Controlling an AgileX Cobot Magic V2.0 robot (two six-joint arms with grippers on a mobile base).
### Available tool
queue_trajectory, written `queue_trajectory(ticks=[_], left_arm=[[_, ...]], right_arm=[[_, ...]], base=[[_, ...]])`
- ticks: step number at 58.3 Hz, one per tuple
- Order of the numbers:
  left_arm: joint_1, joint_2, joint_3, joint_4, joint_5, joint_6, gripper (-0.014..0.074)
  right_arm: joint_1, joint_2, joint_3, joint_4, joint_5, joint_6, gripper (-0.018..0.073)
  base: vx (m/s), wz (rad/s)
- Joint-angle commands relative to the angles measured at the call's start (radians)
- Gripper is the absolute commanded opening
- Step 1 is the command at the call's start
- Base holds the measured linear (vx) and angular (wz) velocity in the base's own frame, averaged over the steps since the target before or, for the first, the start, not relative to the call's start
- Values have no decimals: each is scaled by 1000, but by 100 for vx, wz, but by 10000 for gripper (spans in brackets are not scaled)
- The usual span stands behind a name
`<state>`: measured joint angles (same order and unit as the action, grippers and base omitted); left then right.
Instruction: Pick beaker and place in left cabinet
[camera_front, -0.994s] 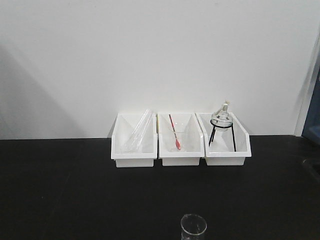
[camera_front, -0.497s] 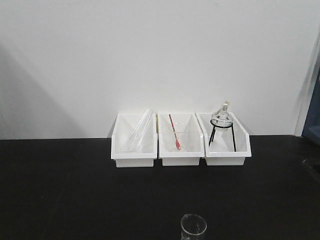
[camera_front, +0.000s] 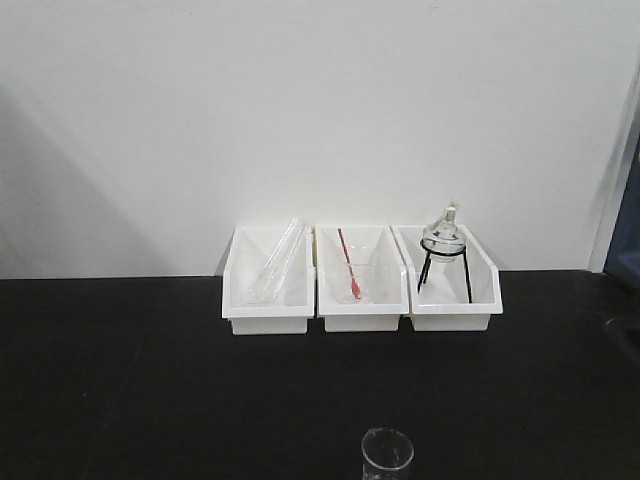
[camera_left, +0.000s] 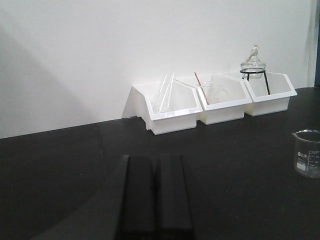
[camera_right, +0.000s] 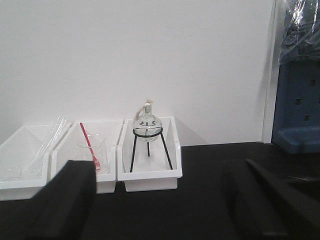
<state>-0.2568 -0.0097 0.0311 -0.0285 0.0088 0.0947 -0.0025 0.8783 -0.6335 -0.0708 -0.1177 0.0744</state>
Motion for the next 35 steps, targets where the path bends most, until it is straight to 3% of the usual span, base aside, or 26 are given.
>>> queue_trajectory(ticks=[1,21,31,35], left_arm=[[-4,-19,16,-8,-84,-3,1],[-4,-19,16,-8,-84,-3,1],[-4,-19,16,-8,-84,-3,1],[-4,-19,16,-8,-84,-3,1]], right_arm=[[-5,-8,-39,-8,-89,3,731],[-5,-6,-39,-27,-185,-2,676],[-4,41,-39,-154,-318,11,613],[-4,75,-39,-208,-350,63,591]], base=[[0,0],[0,0],[0,0],[0,0]])
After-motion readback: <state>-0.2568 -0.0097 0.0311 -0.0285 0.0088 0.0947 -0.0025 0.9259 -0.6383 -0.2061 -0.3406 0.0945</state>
